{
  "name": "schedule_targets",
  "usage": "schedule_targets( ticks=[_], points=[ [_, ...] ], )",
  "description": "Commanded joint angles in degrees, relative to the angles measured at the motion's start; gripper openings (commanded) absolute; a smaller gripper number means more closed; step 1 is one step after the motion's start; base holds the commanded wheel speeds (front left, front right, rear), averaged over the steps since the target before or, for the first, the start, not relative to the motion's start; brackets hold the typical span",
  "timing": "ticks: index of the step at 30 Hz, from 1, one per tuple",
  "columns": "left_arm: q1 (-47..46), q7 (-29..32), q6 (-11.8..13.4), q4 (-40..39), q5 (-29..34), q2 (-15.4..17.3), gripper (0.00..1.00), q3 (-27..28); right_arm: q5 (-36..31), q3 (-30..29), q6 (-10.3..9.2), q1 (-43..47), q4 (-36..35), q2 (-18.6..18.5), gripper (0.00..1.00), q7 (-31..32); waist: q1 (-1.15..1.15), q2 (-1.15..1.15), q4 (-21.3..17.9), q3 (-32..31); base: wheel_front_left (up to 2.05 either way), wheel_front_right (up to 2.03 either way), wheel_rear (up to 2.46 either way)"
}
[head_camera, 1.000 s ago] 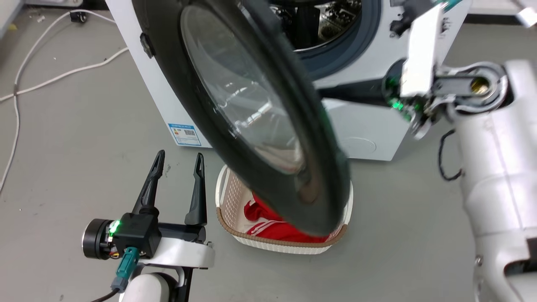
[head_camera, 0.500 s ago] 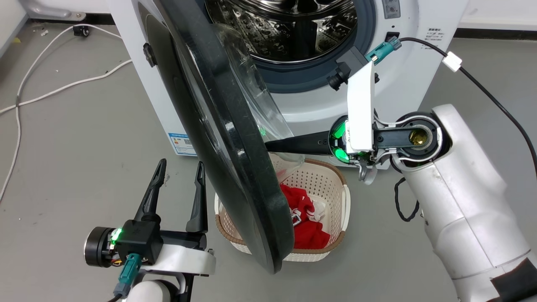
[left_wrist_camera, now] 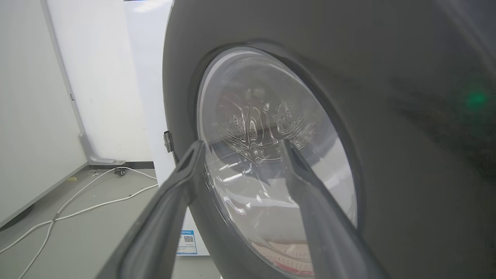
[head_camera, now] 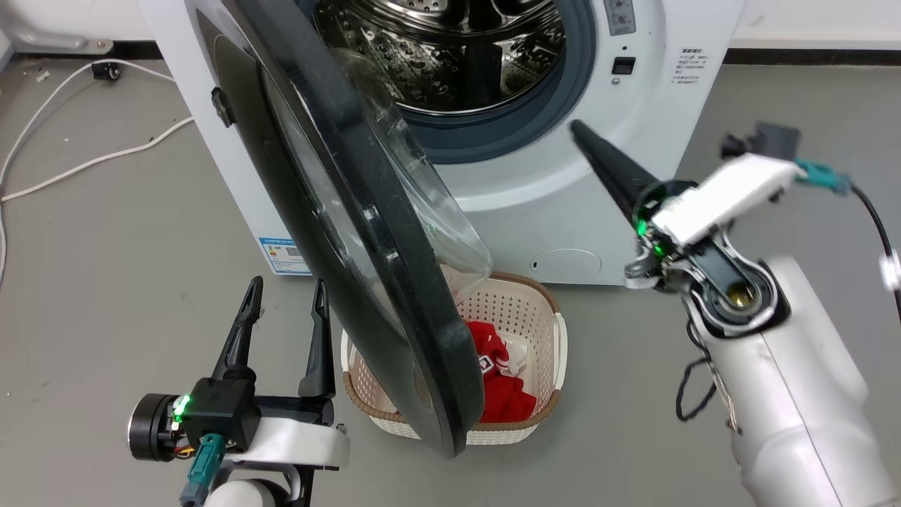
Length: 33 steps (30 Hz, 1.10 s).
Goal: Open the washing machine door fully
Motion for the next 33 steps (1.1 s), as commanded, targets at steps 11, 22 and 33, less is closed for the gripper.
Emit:
schedule_targets(
  ticks=[11,22,33],
  points=[
    [2.53,-0.15,-0.01,0.11,0.81,-0.03,1.00,1.36,-9.04,-10.14,0.00,18.86,-8.77,-2.31,1.00,-25.38,0.00,0.00,-1.48,-2.19,0.00,0.00,0.00],
    [3.98,-0.15,-0.34,0.09,1.38,-0.02,1.00,2.25,-50.90,-18.83,0.00,31.47,-23.88,-1.98,1.00,-32.21,0.00,0.00,-2.24,-3.46,0.00,0.00,0.00],
    [2.66,-0.15,-0.47,-0.26,1.68,-0.03,1.00,2.21,-78.22,-15.94,-0.01,39.13,-32.13,0.06,1.00,-32.24,0.00,0.00,-1.69,-2.59,0.00,0.00,0.00]
  ],
)
